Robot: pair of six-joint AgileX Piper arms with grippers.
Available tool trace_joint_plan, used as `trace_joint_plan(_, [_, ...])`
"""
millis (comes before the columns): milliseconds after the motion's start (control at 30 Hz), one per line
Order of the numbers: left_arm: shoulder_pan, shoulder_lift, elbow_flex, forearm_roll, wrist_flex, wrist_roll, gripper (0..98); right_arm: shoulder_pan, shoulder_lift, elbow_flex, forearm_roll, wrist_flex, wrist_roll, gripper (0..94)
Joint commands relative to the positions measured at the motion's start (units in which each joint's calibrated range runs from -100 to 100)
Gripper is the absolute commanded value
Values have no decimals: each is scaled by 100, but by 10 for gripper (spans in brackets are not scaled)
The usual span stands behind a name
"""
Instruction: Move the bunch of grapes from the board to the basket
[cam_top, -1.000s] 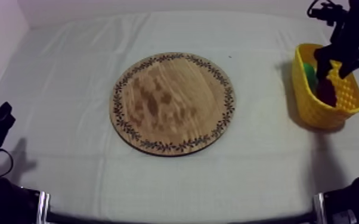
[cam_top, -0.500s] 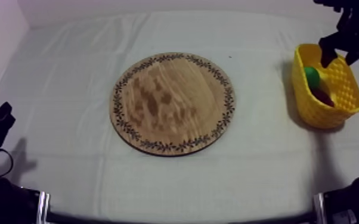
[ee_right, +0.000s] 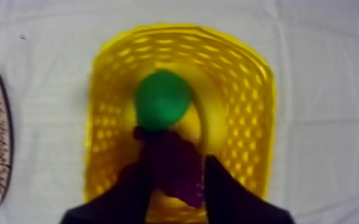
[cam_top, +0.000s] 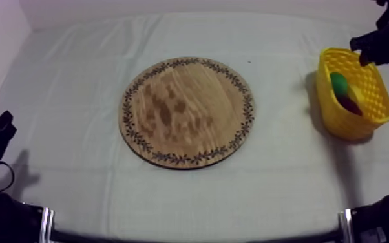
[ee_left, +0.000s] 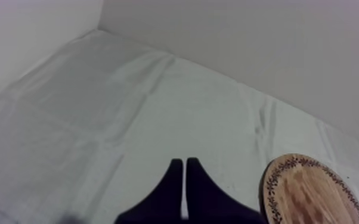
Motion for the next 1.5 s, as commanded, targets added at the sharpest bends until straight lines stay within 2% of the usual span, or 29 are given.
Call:
trace_joint_plan(0, [2, 2, -4, 1, -1, 0, 0, -69, -340, 292, -4, -311, -150, 162])
trace_joint_plan(267, [2, 2, -4, 1, -1, 0, 0, -148, -1298, 1343, -205, -1594, 7, 27])
trace_joint_plan(433, [2, 2, -4, 1, -1, 0, 0, -111, -1910, 1982, -594, -2424, 338, 9])
trace_joint_plan(567, [2, 2, -4, 1, -1, 0, 0, -188, -2411, 2520, -713, -3033, 444, 6])
trace_joint_plan(667, [2, 2, -4, 1, -1, 0, 0, -237, -2883, 3009, -966, -3572, 702, 5])
trace_joint_plan(733, [2, 2, -4, 1, -1, 0, 0, -246, -3236, 3398, -1371, -3980, 1137, 4])
trace_joint_plan(767, [2, 2, -4, 1, -1, 0, 0, -242, -3414, 3597, -1704, -4183, 1454, 4])
trace_joint_plan(867, [2, 2, -4, 1, -1, 0, 0, -233, -3925, 4164, -2926, -4547, 2576, 4])
trace_joint_plan(933, [2, 2, -4, 1, -1, 0, 0, -240, -4243, 4527, -3620, -4699, 3079, 4])
trace_joint_plan(1067, [2, 2, -4, 1, -1, 0, 0, -273, -4843, 5165, -4419, -4805, 3514, 4])
trace_joint_plan(1100, [2, 2, -4, 1, -1, 0, 0, -270, -4977, 5282, -4502, -4797, 3551, 4])
trace_joint_plan(1167, [2, 2, -4, 1, -1, 0, 0, -265, -5231, 5447, -4422, -4770, 3358, 4])
trace_joint_plan(1333, [2, 2, -4, 1, -1, 1, 0, -243, -6054, 5686, -3742, -4353, 2383, 3])
trace_joint_plan(1467, [2, 2, -4, 1, -1, 2, 0, -170, -6753, 5719, -3336, -3707, 2036, 3])
